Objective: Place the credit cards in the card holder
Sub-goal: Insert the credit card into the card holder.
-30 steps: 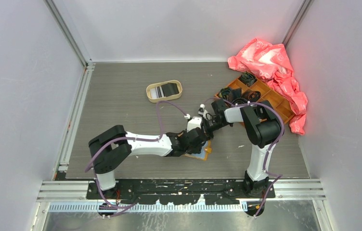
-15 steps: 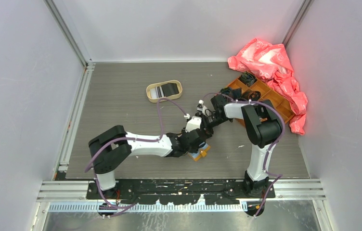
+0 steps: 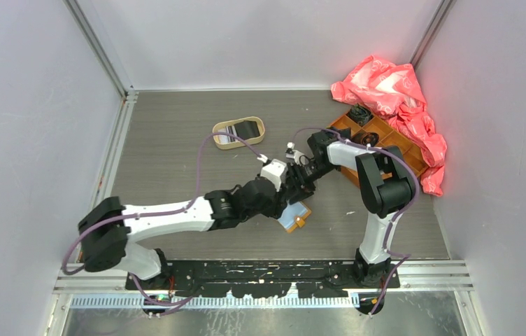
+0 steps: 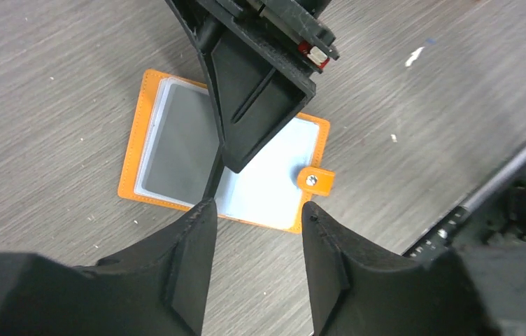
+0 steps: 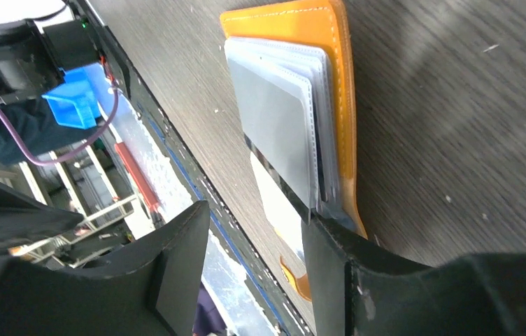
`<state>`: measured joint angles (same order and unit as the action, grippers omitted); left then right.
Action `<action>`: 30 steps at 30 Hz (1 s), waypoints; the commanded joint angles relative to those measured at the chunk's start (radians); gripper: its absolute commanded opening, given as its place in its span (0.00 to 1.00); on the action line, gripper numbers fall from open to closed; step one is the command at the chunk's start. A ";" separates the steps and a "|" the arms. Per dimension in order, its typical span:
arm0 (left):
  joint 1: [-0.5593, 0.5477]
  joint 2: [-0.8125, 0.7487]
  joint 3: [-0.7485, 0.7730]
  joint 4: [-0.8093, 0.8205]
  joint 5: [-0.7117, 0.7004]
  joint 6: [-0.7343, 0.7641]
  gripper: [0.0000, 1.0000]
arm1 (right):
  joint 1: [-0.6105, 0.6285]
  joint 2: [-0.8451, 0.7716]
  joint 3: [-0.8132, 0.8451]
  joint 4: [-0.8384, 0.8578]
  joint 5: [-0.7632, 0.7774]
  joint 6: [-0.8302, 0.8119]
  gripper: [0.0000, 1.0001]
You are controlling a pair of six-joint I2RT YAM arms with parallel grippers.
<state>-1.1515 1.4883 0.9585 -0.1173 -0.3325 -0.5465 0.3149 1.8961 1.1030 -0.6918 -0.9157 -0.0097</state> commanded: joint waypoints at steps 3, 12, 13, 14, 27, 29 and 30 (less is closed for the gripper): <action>0.107 -0.195 -0.133 0.124 0.234 0.064 0.54 | -0.009 -0.043 0.089 -0.188 0.027 -0.195 0.56; 0.298 -0.403 -0.270 0.199 0.486 0.009 0.64 | -0.022 -0.050 0.111 -0.276 0.087 -0.319 0.57; 0.315 -0.419 -0.261 0.174 0.503 0.022 0.68 | -0.023 -0.054 0.114 -0.285 0.095 -0.331 0.57; 0.333 -0.430 -0.248 0.150 0.527 0.034 0.72 | -0.023 -0.061 0.116 -0.291 0.101 -0.342 0.57; 0.568 -0.328 -0.048 -0.090 0.803 0.121 0.77 | -0.023 -0.208 0.082 -0.316 0.174 -0.507 0.57; 0.578 -0.309 -0.044 -0.086 0.807 0.125 0.76 | -0.021 -0.234 0.073 -0.313 0.175 -0.533 0.57; 0.583 -0.300 -0.048 -0.068 0.820 0.118 0.76 | -0.021 -0.251 0.068 -0.310 0.174 -0.546 0.57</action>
<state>-0.5861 1.1641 0.8730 -0.1616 0.4152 -0.4660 0.2970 1.7267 1.1812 -0.9955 -0.7475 -0.4725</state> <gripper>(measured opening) 0.765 0.572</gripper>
